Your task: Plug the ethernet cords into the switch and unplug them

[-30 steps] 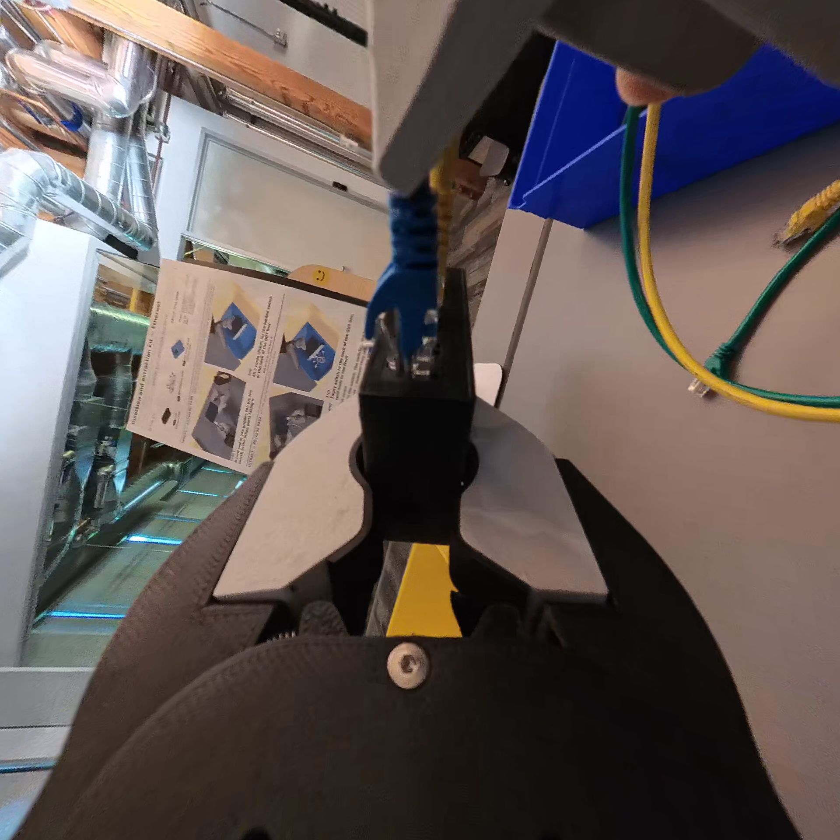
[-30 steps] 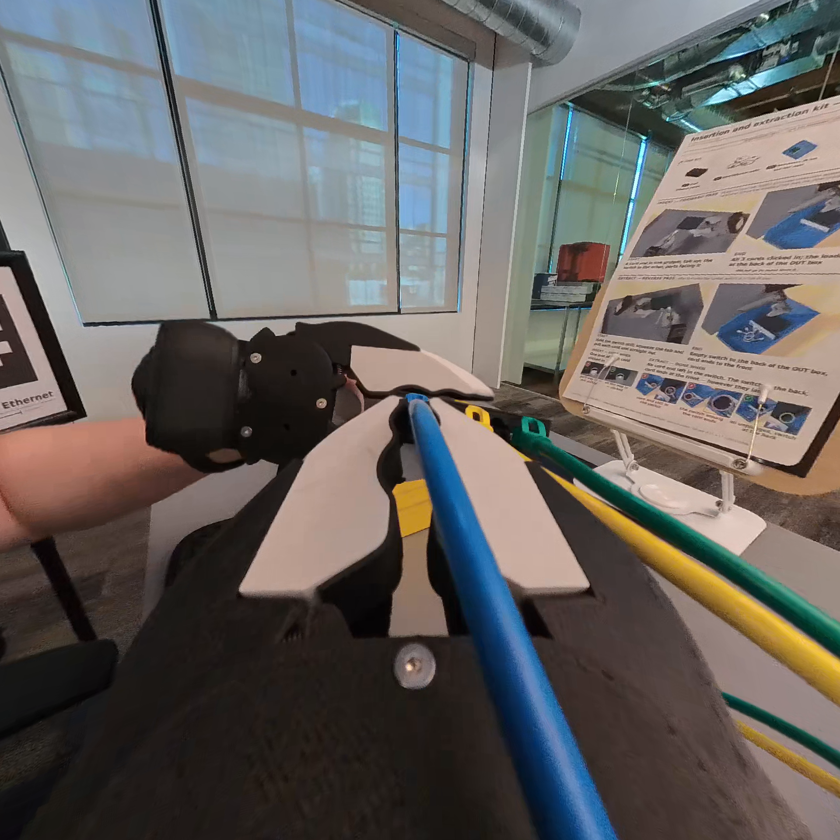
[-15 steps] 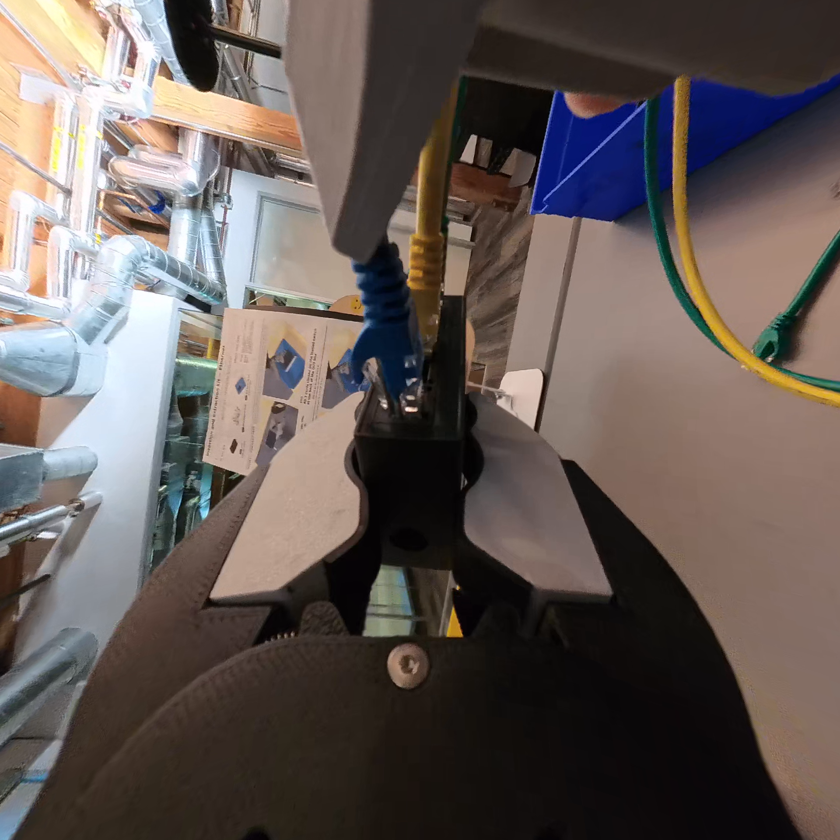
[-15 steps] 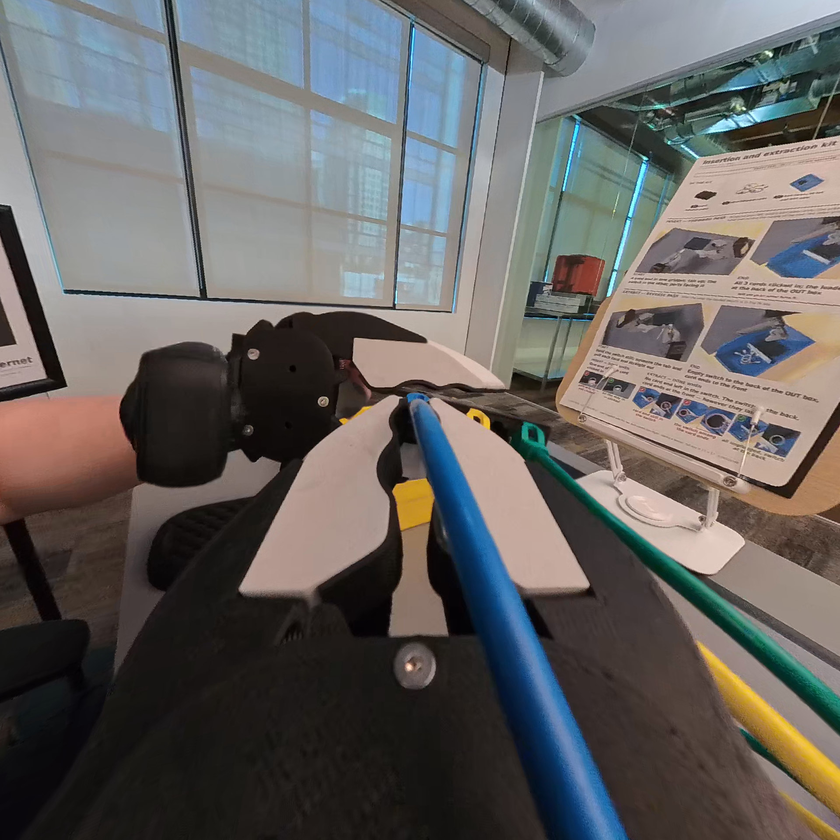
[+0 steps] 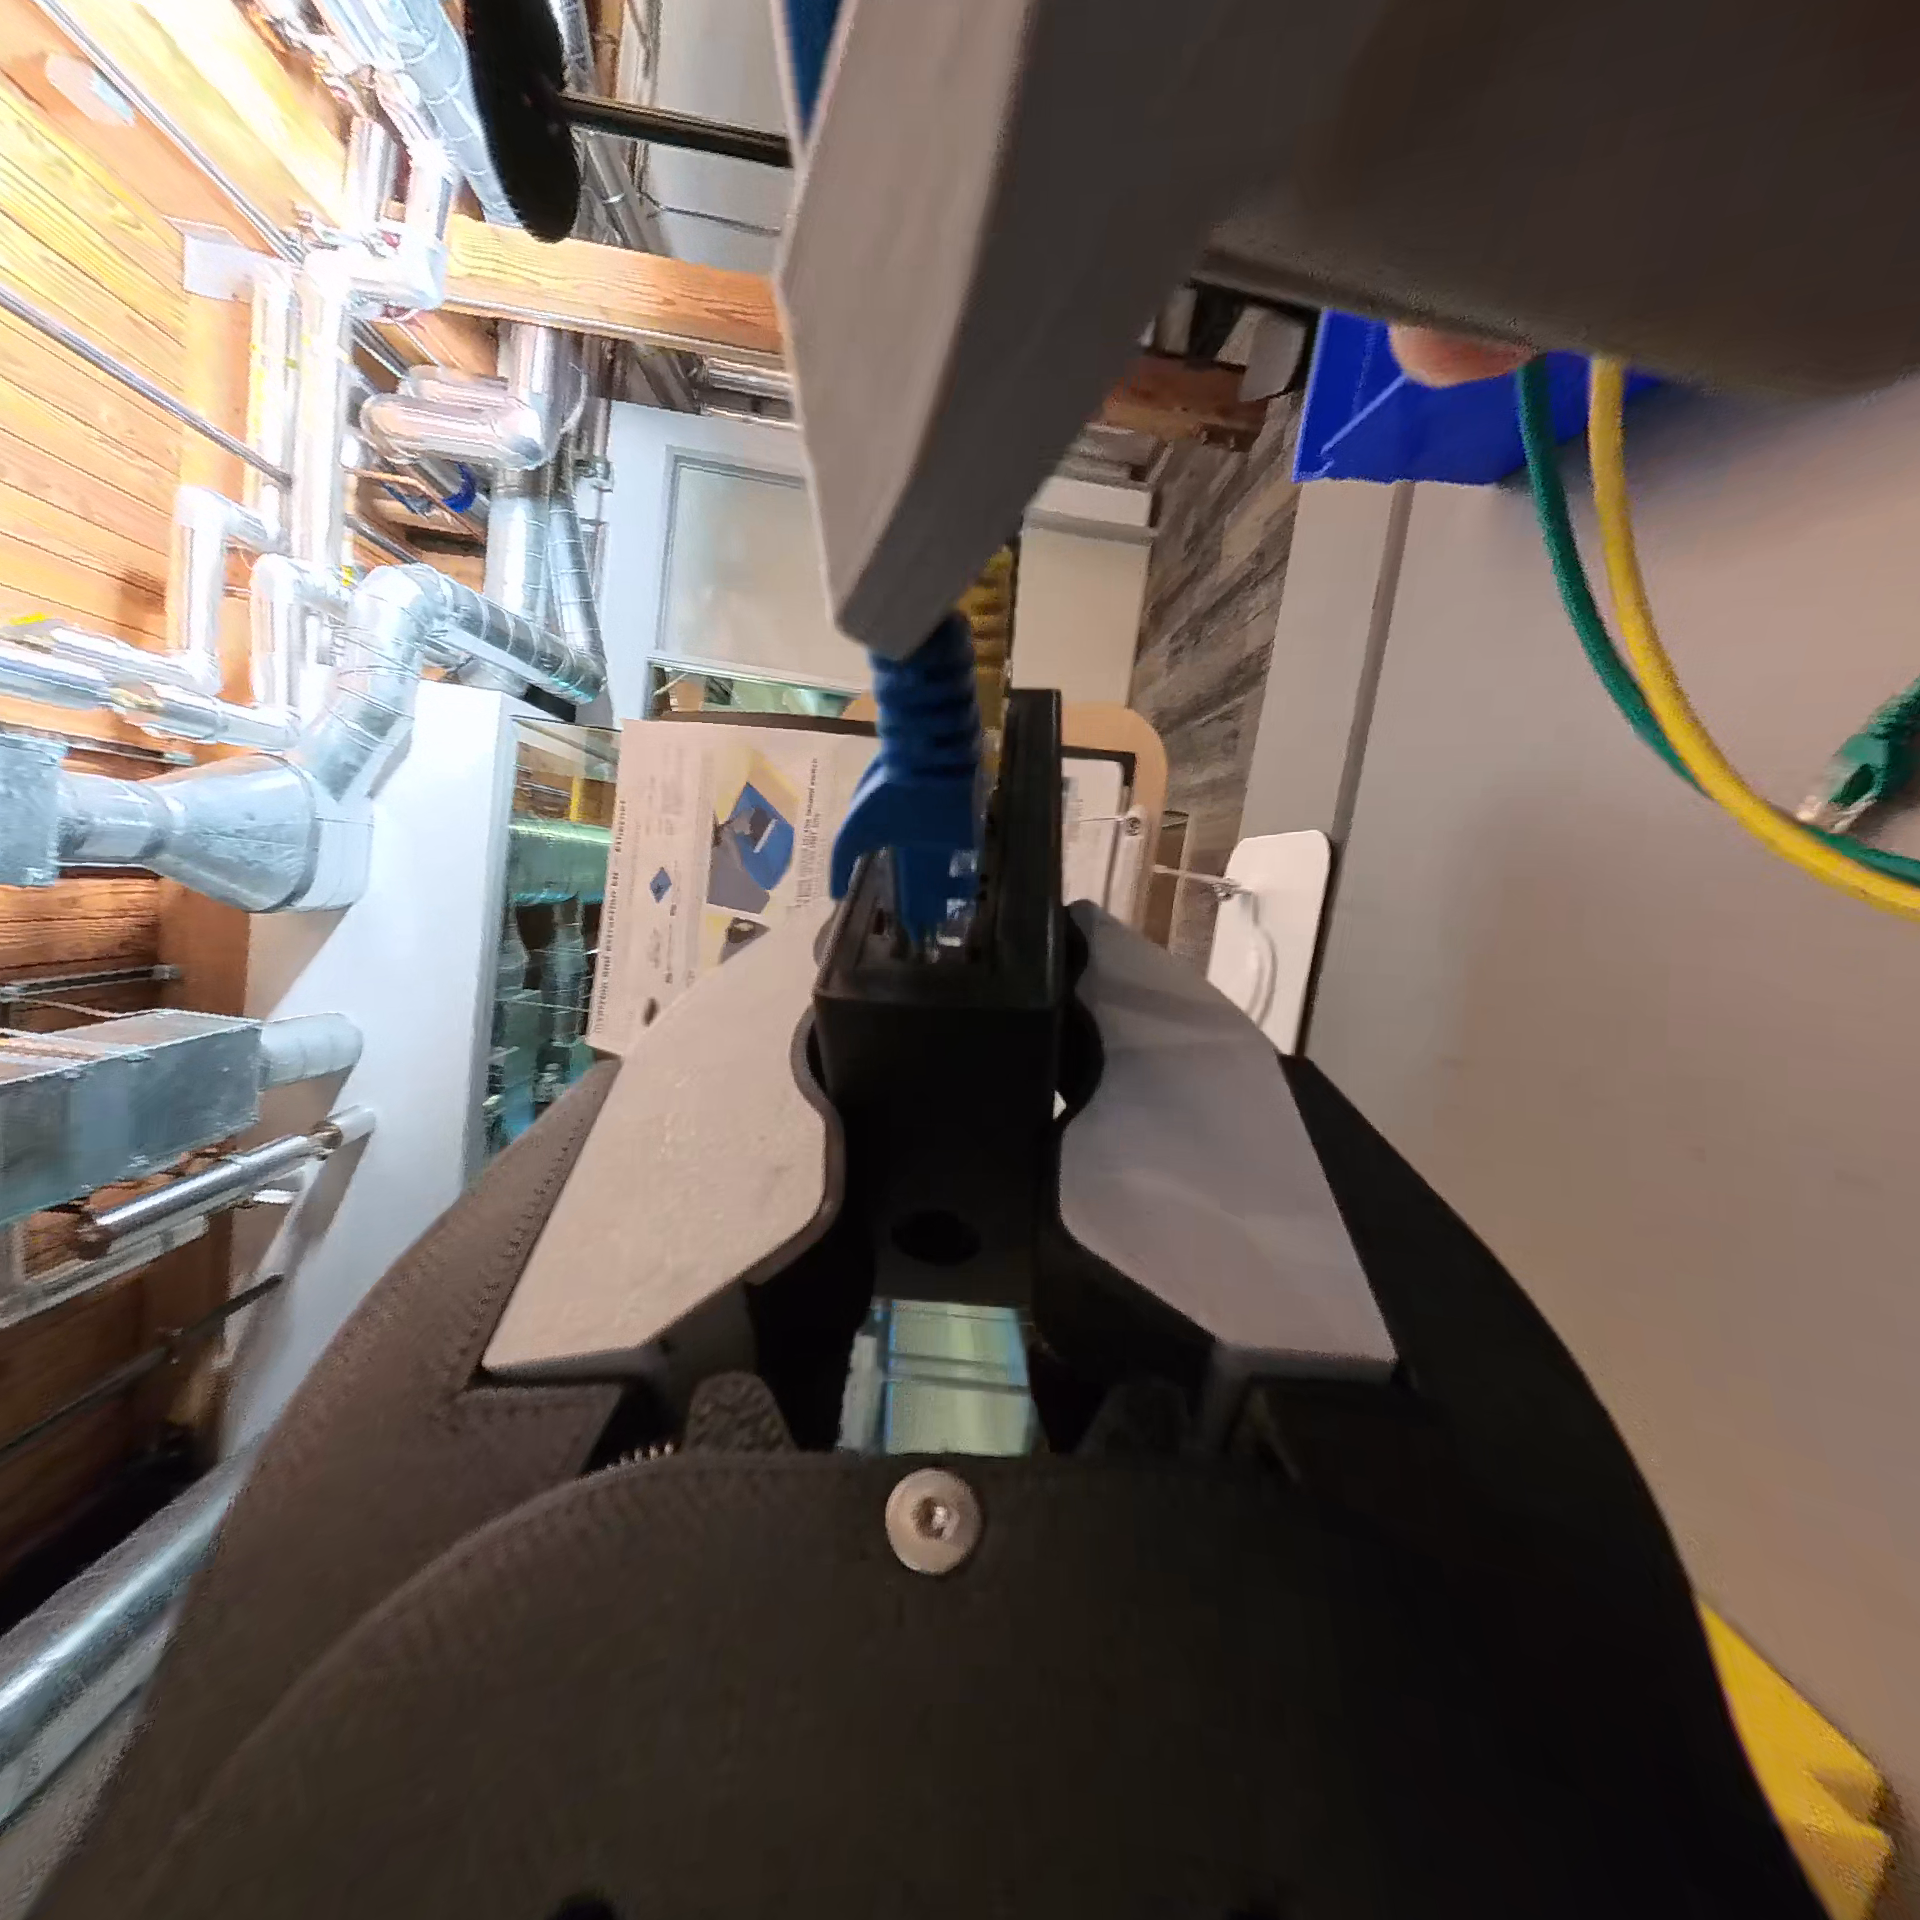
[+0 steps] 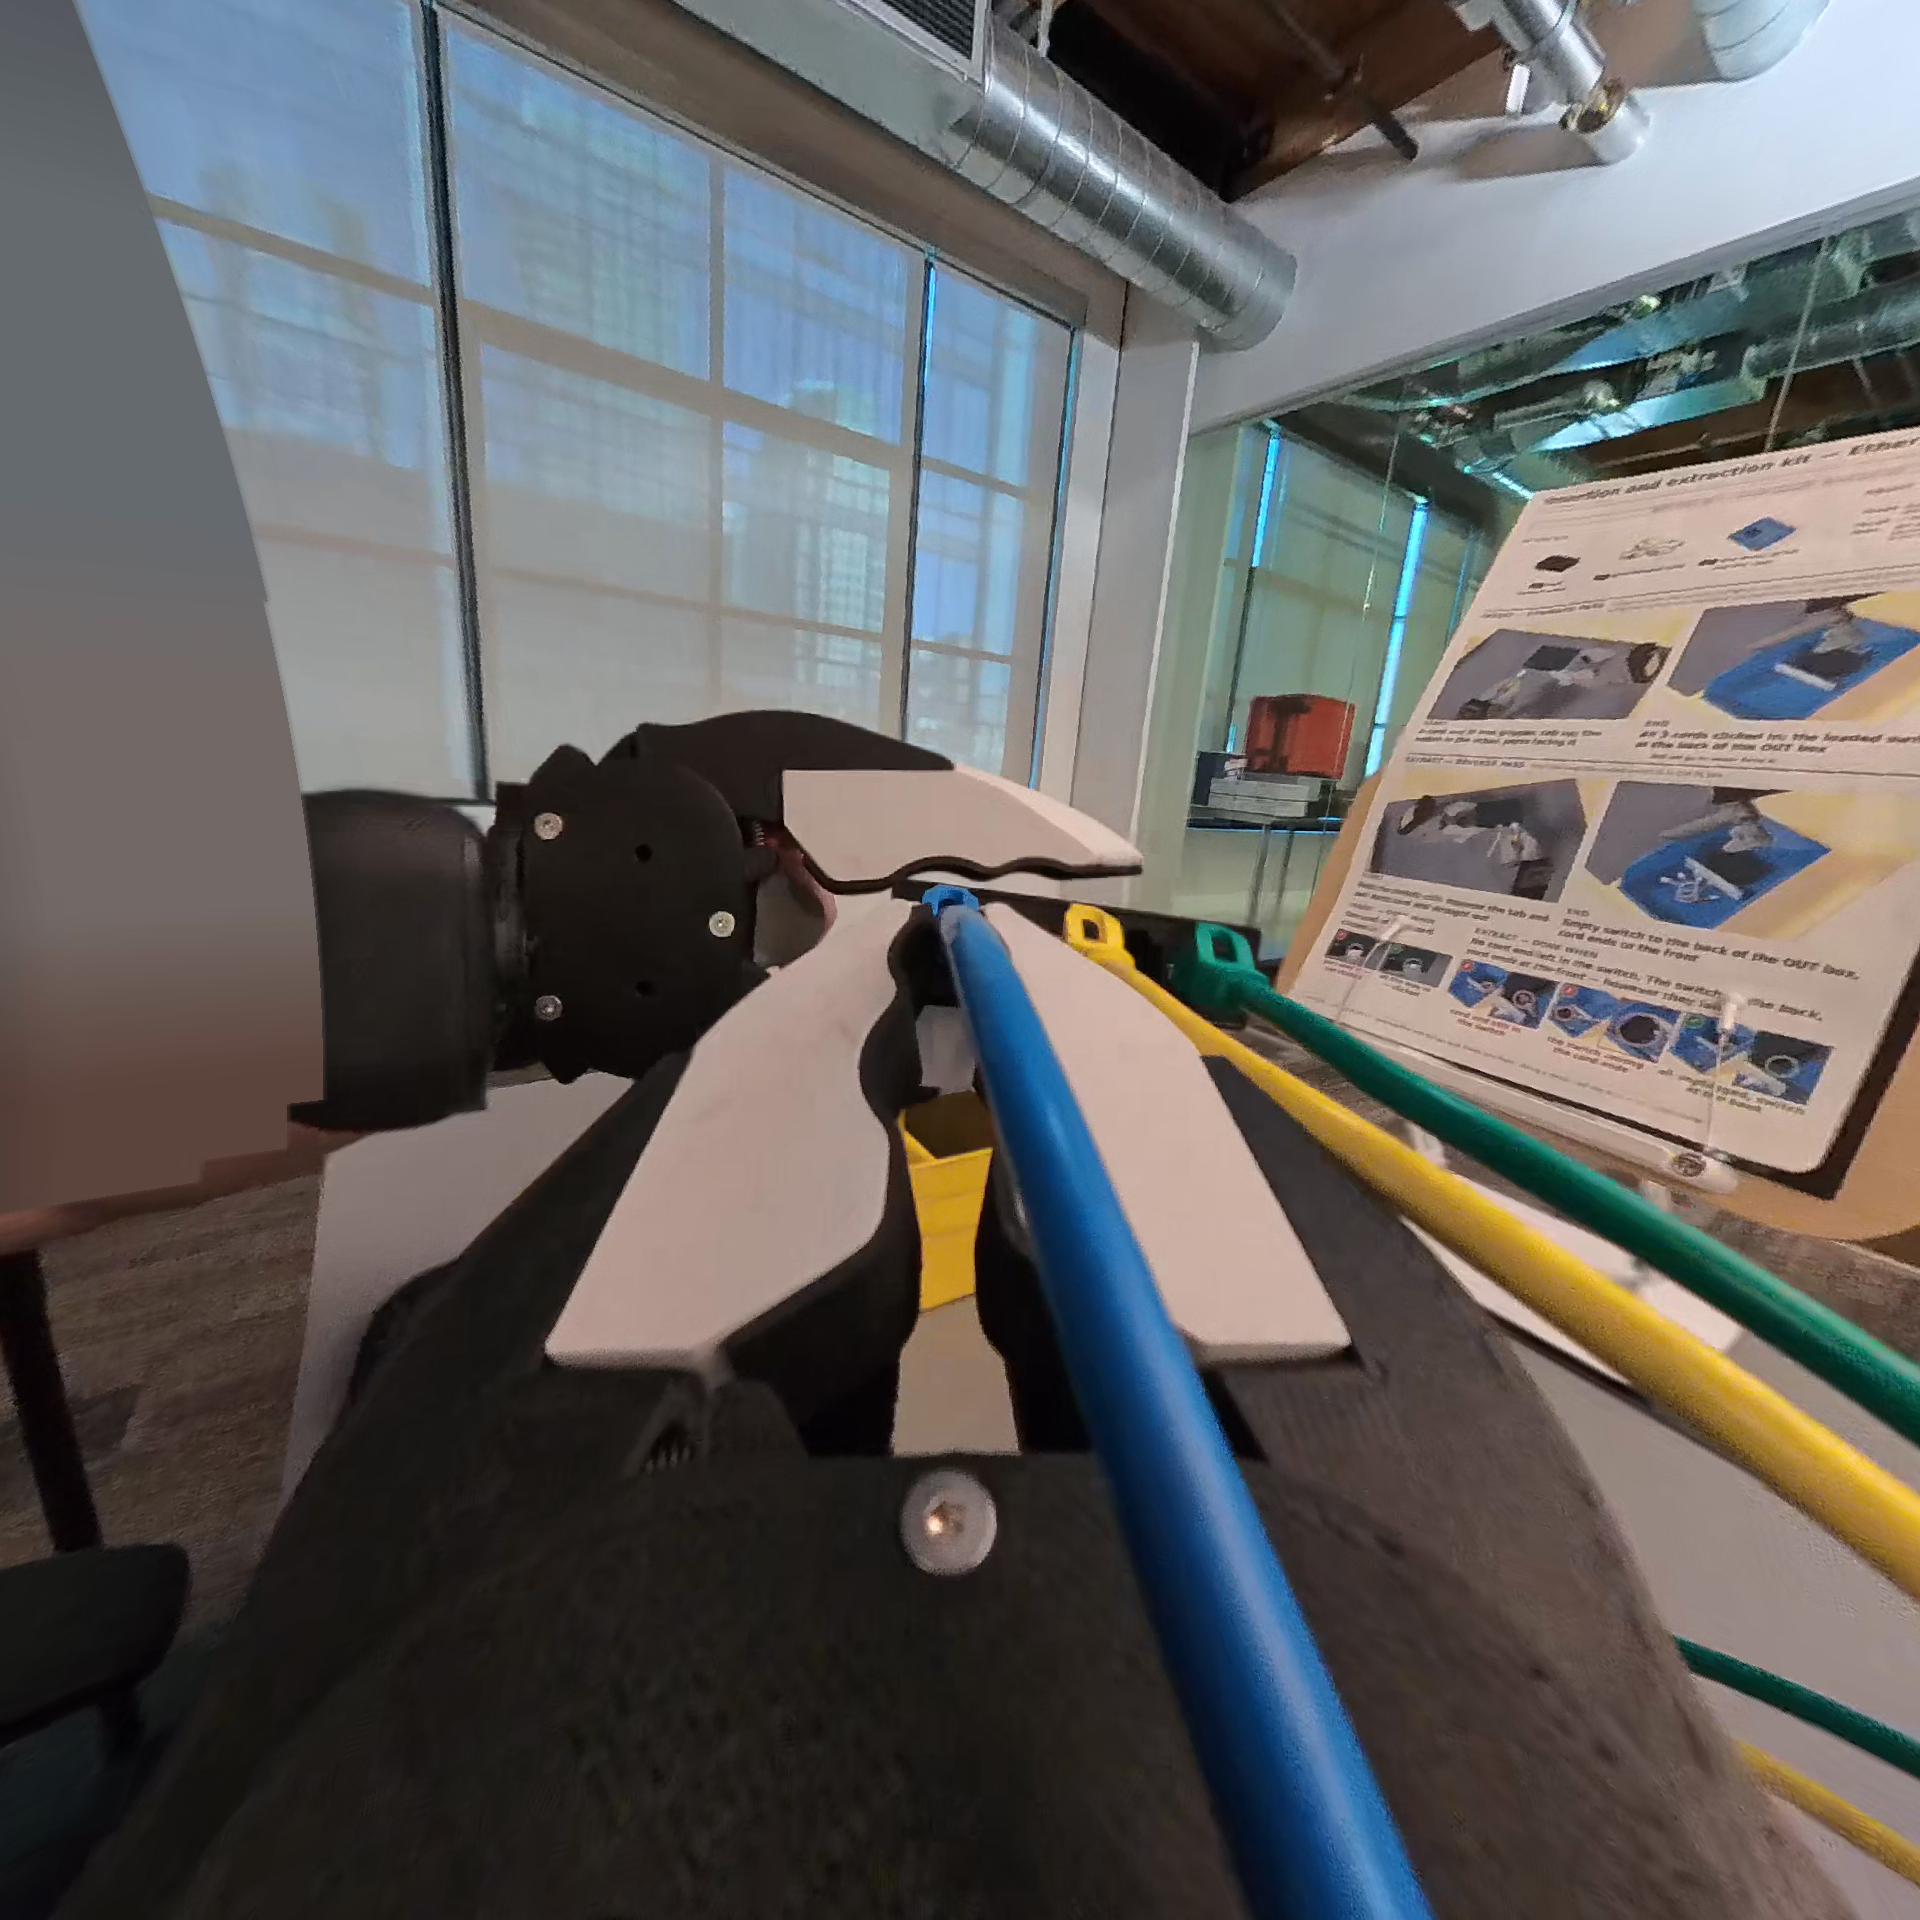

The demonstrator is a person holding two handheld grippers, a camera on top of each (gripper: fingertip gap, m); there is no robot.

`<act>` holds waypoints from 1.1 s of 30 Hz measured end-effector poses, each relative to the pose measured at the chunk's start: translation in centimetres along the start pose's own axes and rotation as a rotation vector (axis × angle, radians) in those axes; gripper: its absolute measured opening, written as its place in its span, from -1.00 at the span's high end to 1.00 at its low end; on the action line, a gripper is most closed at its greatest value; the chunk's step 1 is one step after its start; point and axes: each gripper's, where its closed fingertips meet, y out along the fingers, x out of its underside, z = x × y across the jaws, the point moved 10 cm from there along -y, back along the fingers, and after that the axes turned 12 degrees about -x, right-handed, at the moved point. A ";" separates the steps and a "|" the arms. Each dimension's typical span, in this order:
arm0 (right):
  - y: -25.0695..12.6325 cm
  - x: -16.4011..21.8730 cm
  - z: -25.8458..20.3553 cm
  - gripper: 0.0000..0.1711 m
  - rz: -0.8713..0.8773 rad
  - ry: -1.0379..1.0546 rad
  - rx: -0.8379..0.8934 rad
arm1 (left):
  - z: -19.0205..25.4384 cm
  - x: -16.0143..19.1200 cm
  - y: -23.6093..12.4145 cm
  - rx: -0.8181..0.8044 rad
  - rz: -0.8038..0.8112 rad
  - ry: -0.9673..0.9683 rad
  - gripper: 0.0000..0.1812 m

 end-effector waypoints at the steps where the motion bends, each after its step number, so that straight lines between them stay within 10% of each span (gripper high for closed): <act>1: 0.0 0.0 0.2 0.92 0.005 0.016 -0.010 | -0.1 -0.1 0.0 -0.001 -0.002 0.008 0.64; 23: -3.2 -3.1 -2.6 0.86 0.115 -0.216 -0.131 | -3.0 7.5 3.2 -0.159 -0.108 0.191 0.62; 33: -10.0 -7.2 7.4 0.77 -0.059 -0.048 -0.171 | -7.1 8.1 2.9 -0.192 0.020 0.293 0.62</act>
